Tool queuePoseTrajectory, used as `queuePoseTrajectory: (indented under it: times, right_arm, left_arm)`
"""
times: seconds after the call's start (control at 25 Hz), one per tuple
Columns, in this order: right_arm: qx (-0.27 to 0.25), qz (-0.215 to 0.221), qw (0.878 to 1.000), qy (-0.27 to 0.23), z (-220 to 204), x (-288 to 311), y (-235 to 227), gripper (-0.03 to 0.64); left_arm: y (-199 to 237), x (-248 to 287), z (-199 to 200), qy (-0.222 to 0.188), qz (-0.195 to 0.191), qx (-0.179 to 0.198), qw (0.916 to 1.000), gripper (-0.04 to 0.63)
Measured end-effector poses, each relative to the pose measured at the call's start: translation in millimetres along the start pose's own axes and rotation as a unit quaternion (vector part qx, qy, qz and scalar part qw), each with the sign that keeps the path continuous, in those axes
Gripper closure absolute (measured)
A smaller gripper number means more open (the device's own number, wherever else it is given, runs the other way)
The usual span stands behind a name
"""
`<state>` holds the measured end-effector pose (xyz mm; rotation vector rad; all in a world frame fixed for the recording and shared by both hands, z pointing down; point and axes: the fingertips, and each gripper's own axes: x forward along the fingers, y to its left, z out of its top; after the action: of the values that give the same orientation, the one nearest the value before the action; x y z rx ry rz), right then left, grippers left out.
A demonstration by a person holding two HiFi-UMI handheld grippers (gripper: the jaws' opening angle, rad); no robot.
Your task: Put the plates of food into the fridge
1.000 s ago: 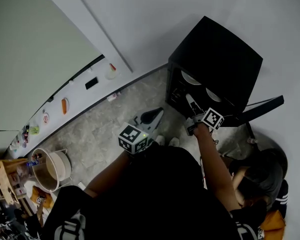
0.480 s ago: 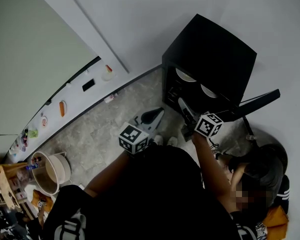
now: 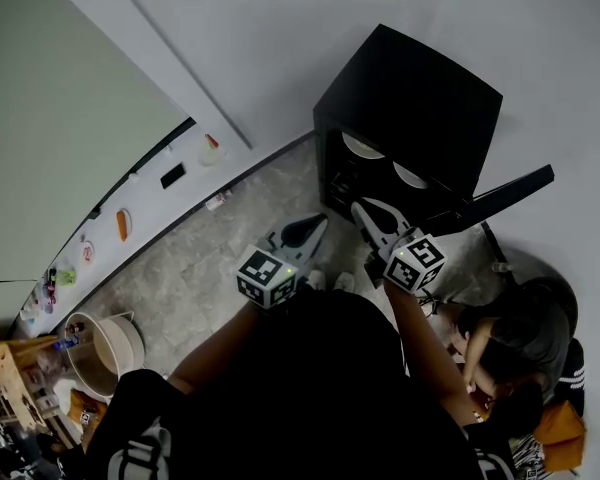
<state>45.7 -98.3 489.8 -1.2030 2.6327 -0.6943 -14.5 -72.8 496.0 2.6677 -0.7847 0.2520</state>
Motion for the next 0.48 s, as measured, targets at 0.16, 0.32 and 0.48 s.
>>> queuePoseTrajectory:
  times: [0.16,0.32,0.48]
  right_arm:
    - [-0.033,-0.004,0.999,-0.003,3,-11,11,0.583]
    - [-0.069,-0.009,0.997,-0.011,9,-21,24,0.583]
    - [-0.112,-0.024,0.993,-0.014,5,-32,31,0.583]
  left_arm:
    - [-5,-1,0,0.0,-0.005,0.003,1.0,0.571]
    - [-8,0,2,-0.003,-0.009,0.007,0.9999,0.571]
    - [-12,1,-1,-0.001,-0.01,0.012,0.9999,0.571]
